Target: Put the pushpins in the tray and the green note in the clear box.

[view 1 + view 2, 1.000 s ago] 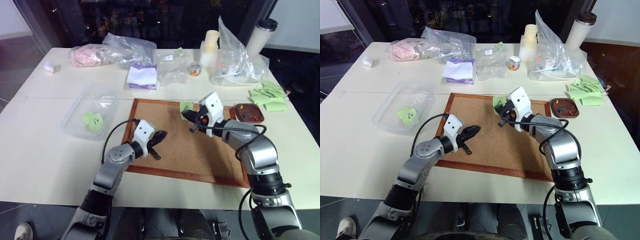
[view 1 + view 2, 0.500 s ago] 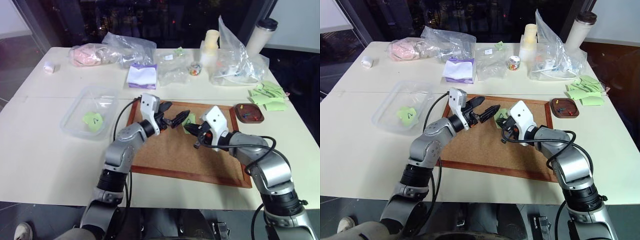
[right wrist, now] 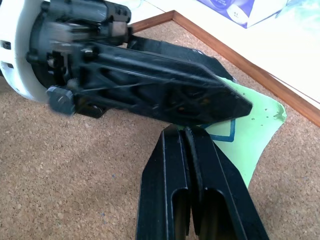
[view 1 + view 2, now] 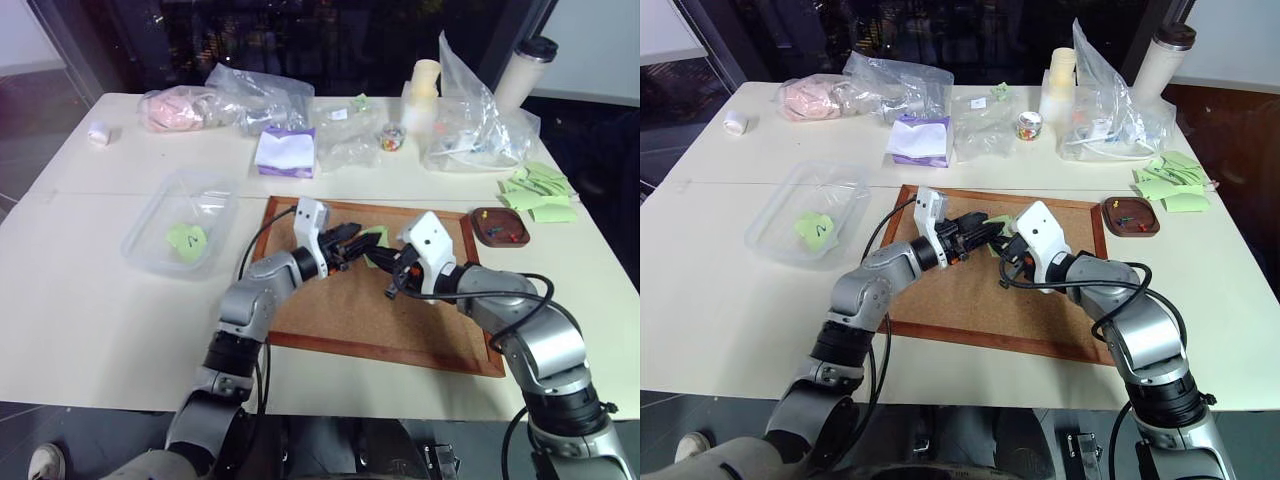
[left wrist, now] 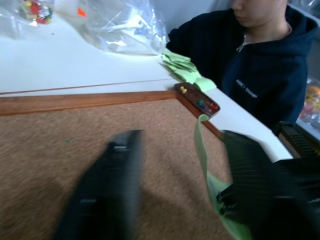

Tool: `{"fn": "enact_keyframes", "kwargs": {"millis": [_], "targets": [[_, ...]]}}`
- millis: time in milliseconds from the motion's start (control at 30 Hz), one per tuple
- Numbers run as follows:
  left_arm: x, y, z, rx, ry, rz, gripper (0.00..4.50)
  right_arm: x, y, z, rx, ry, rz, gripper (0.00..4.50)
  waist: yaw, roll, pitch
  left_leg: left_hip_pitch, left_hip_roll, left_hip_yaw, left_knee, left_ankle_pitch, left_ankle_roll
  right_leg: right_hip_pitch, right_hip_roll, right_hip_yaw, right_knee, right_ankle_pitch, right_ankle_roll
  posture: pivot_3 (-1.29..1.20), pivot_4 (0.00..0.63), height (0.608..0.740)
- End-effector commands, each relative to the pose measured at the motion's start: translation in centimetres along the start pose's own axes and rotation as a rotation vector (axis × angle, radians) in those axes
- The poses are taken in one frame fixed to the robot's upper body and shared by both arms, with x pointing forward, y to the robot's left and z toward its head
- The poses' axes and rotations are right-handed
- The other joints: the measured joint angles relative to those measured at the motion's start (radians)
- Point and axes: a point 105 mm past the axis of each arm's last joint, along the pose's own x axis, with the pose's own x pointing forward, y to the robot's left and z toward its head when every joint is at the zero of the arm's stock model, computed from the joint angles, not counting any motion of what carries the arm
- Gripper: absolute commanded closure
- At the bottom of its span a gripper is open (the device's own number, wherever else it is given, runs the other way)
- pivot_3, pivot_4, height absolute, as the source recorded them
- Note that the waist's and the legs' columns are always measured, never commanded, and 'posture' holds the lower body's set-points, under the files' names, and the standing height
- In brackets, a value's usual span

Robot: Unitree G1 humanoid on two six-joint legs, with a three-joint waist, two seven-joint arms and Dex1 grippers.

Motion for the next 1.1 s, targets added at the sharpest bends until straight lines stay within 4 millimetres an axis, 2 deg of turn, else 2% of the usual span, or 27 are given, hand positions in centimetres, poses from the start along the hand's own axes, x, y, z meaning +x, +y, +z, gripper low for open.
{"fn": "enact_keyframes", "kwargs": {"millis": [33, 67, 200, 333, 567, 700, 767, 833, 933, 1100], "targets": [[0.3, -1.2, 1.1, -0.031, -0.042, -0.068, 3.99, -0.3, 0.4, 1.5, -0.052, -0.048, 0.007, 4.5, 0.0, 0.0, 0.0, 0.0, 0.0, 0.0, 0.0, 0.0, 0.0, 0.0, 0.0, 0.0, 0.0, 0.0, 0.0, 0.0, 0.15, 0.74], [0.3, -1.3, 1.2, -0.043, -0.044, -0.076, 4.47, -0.3, 0.3, 1.6, -0.053, -0.048, 0.006, 4.5, 0.0, 0.0, 0.0, 0.0, 0.0, 0.0, 0.0, 0.0, 0.0, 0.0, 0.0, 0.0, 0.0, 0.0, 0.0, 0.0, 0.15, 0.74], [0.3, -1.3, 1.4, -0.052, -0.045, -0.077, 4.47, -0.4, 0.2, 1.8, -0.058, -0.053, 0.0, 4.5, 0.0, 0.0, 0.0, 0.0, 0.0, 0.0, 0.0, 0.0, 0.0, 0.0, 0.0, 0.0, 0.0, 0.0, 0.0, 0.0, 0.15, 0.74], [0.1, -0.1, 0.7, 0.004, -0.017, -0.014, 4.47, -1.0, -0.4, 2.8, -0.08, -0.069, -0.022, 4.5, 0.0, 0.0, 0.0, 0.0, 0.0, 0.0, 0.0, 0.0, 0.0, 0.0, 0.0, 0.0, 0.0, 0.0, 0.0, 0.0, 0.15, 0.74], [-0.3, 1.0, -0.3, 0.078, 0.018, 0.016, 4.47, -2.7, -2.8, 4.8, -0.094, -0.104, -0.1, 4.5, 0.002, 0.0, 0.0, 0.0, 0.0, 0.0, 0.0, 0.0, 0.0, 0.0, 0.0, 0.0, 0.0, 0.0, 0.0, 0.0, 0.15, 0.74], [-0.5, 0.7, -0.3, 0.129, 0.025, -0.005, 4.47, -4.1, -6.8, 4.5, -0.068, -0.099, -0.222, 4.5, 0.002, 0.0, 0.0, 0.0, 0.0, 0.0, 0.0, 0.0, 0.0, 0.0, -0.001, 0.0, 0.0, 0.0, 0.0, 0.0, 0.15, 0.74], [-0.8, 0.2, -0.1, 0.163, 0.025, -0.033, 4.47, -5.1, -11.3, 3.4, -0.026, -0.073, -0.354, 4.5, -0.001, 0.0, 0.0, 0.0, 0.0, 0.0, 0.0, 0.0, 0.0, 0.0, -0.001, 0.0, 0.0, 0.0, 0.0, 0.0, 0.15, 0.74], [-1.1, -0.1, 0.0, 0.175, 0.025, -0.044, 4.47, -6.2, -14.7, 2.0, 0.01, -0.04, -0.453, 4.5, 0.001, 0.0, 0.0, 0.0, -0.001, 0.001, 0.0, 0.0, 0.0, 0.0, -0.001, 0.0, 0.0, 0.0, 0.0, 0.0, 0.15, 0.74], [-1.4, -0.4, 0.0, 0.195, 0.029, -0.048, 4.47, -7.4, -18.7, -0.5, 0.107, 0.004, -0.568, 4.5, 0.0, 0.0, 0.0, 0.0, -0.001, 0.001, -0.001, 0.0, 0.0, 0.0, -0.001, 0.0, 0.0, 0.0, 0.0, 0.0, 0.15, 0.74], [-1.8, -0.9, -0.1, 0.231, 0.026, -0.056, 4.47, -7.3, -20.9, -3.3, 0.146, 0.06, -0.622, 4.5, -0.003, 0.0, 0.0, 0.0, 0.0, 0.003, -0.001, 0.0, 0.0, -0.001, 0.0, 0.001, 0.0, 0.0, 0.0, 0.0, 0.15, 0.74]]}}
